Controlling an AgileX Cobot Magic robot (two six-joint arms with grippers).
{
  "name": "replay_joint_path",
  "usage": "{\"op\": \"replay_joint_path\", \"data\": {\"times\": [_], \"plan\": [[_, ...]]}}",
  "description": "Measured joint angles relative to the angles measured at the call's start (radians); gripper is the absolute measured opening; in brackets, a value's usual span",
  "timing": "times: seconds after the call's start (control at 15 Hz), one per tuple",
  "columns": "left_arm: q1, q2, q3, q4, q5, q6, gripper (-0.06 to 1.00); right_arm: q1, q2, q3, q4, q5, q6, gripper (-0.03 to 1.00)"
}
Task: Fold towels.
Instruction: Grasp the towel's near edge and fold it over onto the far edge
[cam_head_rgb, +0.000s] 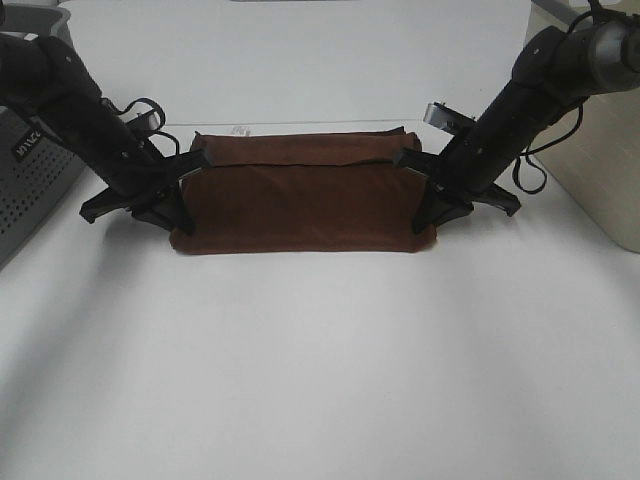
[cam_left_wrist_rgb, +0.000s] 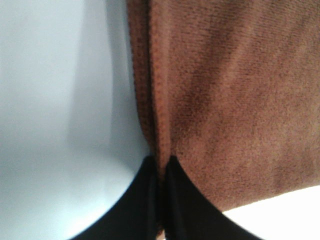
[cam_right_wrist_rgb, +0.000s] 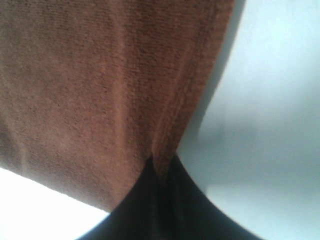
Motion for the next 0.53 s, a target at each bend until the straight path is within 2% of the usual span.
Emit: {"op": "replay_joint_path", "data": {"times": [0.2, 0.4, 0.53], "plan": [[-0.044, -0.049, 0.059, 0.067, 0.019, 0.006, 0.01, 0.0, -0.083, 0.115, -0.004, -0.01, 0.007, 0.0], [-0.104, -0.151, 0.233, 0.087, -0.044, 0.006, 0.01, 0.0, -0.19, 0.308, -0.005, -0.059, -0.002, 0.0], [-0.107, -0.23, 0.374, 0.09, -0.092, -0.001, 0.01, 0.0, -0.259, 0.43, -0.004, -0.091, -0.017, 0.0]]}}
